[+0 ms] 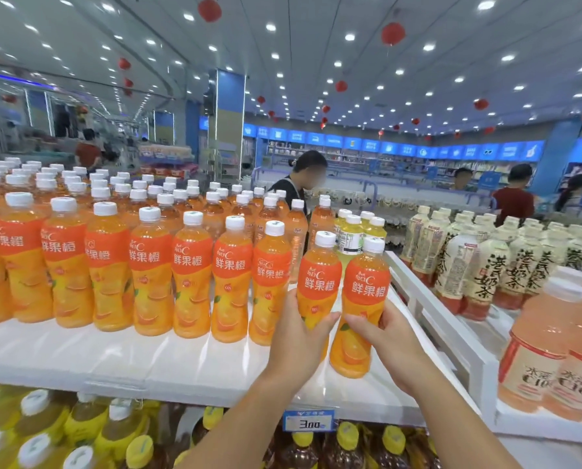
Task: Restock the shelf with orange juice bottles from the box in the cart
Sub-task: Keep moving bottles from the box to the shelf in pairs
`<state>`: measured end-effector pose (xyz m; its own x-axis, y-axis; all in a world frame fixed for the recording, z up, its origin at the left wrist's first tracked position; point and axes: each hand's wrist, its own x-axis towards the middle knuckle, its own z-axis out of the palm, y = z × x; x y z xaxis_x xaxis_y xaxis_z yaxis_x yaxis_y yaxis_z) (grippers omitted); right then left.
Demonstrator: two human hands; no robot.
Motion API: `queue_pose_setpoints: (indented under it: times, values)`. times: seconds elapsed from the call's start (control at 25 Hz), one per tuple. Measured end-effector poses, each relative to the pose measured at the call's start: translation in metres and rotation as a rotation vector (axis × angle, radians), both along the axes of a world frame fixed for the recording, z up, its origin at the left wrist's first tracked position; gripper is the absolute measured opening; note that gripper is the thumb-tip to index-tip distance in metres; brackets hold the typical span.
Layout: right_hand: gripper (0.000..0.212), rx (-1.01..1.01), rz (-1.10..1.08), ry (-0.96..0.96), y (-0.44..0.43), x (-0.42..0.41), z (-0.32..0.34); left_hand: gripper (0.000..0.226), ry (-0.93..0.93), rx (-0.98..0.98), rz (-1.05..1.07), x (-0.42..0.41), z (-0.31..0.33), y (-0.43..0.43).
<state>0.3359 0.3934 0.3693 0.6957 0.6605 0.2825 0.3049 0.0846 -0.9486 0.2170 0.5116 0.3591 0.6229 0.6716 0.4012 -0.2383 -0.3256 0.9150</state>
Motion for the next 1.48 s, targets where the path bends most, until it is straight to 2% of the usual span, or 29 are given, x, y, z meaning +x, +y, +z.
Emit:
queue_pose_setpoints:
  times: [0.16,0.36,0.6,0.92,1.08,1.16,1.32,1.48]
  values:
    - [0.032,-0.039,0.012,-0.043,-0.009,-0.003,-0.019,0.045,0.079,0.065,0.014,-0.001,-0.007,0.005]
    - [0.038,-0.087,-0.096,-0.117,-0.013,-0.004,-0.036,0.041,0.23,0.195,0.173,-0.007,-0.024,0.005]
    - [0.028,-0.052,-0.097,-0.1,0.0,0.008,-0.035,0.044,0.202,0.129,0.245,0.003,-0.026,0.002]
    - [0.025,-0.055,-0.133,-0.123,0.016,0.014,-0.035,0.046,0.238,0.25,0.32,0.015,-0.023,0.004]
    - [0.031,-0.034,-0.146,-0.086,0.017,0.013,-0.036,0.075,0.268,0.331,0.353,0.014,-0.028,0.006]
    - [0.03,-0.049,-0.147,-0.102,0.017,0.012,-0.036,0.08,0.291,0.349,0.394,0.014,-0.03,0.006]
    - [0.027,-0.061,-0.138,-0.106,0.016,0.013,-0.036,0.067,0.335,0.356,0.47,0.014,-0.032,0.004]
    - [0.027,-0.057,-0.121,-0.103,0.017,0.016,-0.038,0.068,0.29,0.342,0.48,0.014,-0.031,0.003]
